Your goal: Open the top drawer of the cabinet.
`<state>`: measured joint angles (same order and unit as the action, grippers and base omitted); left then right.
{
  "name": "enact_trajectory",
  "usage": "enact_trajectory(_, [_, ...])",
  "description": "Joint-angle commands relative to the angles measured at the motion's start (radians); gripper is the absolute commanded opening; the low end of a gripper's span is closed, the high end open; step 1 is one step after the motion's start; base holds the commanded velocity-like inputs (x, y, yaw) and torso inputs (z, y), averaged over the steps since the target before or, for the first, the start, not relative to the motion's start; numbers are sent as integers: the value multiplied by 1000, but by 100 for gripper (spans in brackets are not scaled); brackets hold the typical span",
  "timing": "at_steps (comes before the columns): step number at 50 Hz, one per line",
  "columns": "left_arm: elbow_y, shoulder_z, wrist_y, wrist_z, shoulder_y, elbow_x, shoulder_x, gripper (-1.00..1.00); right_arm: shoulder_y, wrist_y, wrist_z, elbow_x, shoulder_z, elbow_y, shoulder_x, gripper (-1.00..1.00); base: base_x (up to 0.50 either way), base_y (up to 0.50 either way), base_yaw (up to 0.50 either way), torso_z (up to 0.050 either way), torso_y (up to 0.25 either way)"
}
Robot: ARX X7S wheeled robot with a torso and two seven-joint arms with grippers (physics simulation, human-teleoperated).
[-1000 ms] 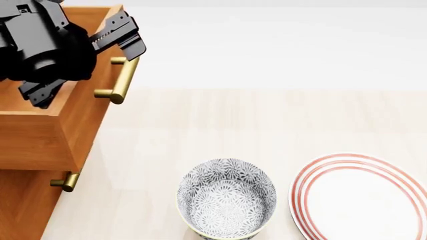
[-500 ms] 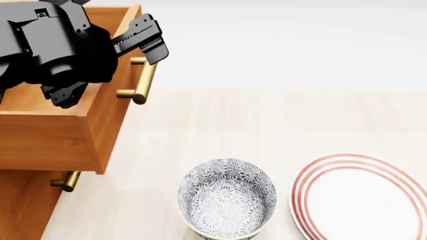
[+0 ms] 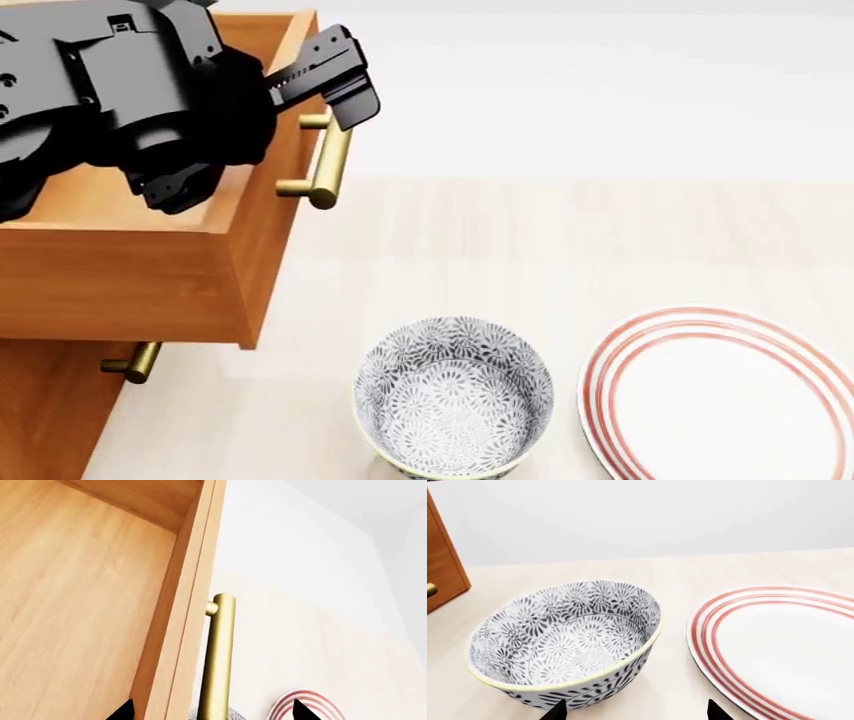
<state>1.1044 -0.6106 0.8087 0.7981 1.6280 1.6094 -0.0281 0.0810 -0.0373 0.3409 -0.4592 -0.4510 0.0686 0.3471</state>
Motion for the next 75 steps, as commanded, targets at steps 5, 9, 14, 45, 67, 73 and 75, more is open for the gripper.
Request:
enact_trajectory(5, [7, -262, -113, -67, 47, 290, 27, 100, 2, -13, -21, 22, 24, 8, -19, 100, 0, 0, 0, 0, 0])
enact_trajectory(9, [-8, -342, -140, -78, 55, 363, 27, 100, -1, -14, -19, 22, 23, 4, -16, 100, 0, 0, 0, 0, 3])
enact_trajectory(14, [-21, -442, -173, -94, 70, 456, 27, 100, -1, -18, -21, 24, 22, 10, -15, 100, 0, 0, 0, 2, 0])
enact_trajectory(45, [-323, -613, -332, -45, 82, 613, -33, 100, 1, -22, -28, 23, 9, 22, -12, 100, 0, 0, 0, 0, 1])
enact_trajectory(67, [-914, -697, -496, 144, 8, 298, -273, 100, -1, -25, -28, 26, -2, 32, -15, 100, 0, 0, 0, 0, 1])
enact_trajectory(73, [-1043, -730, -535, 158, -10, 166, -316, 100, 0, -22, -26, 26, -4, 31, -15, 100, 0, 0, 0, 0, 0])
enact_trajectory(75, [-1081, -745, -544, 174, -15, 121, -329, 100, 1, -21, -25, 25, -4, 30, -14, 100, 0, 0, 0, 0, 0])
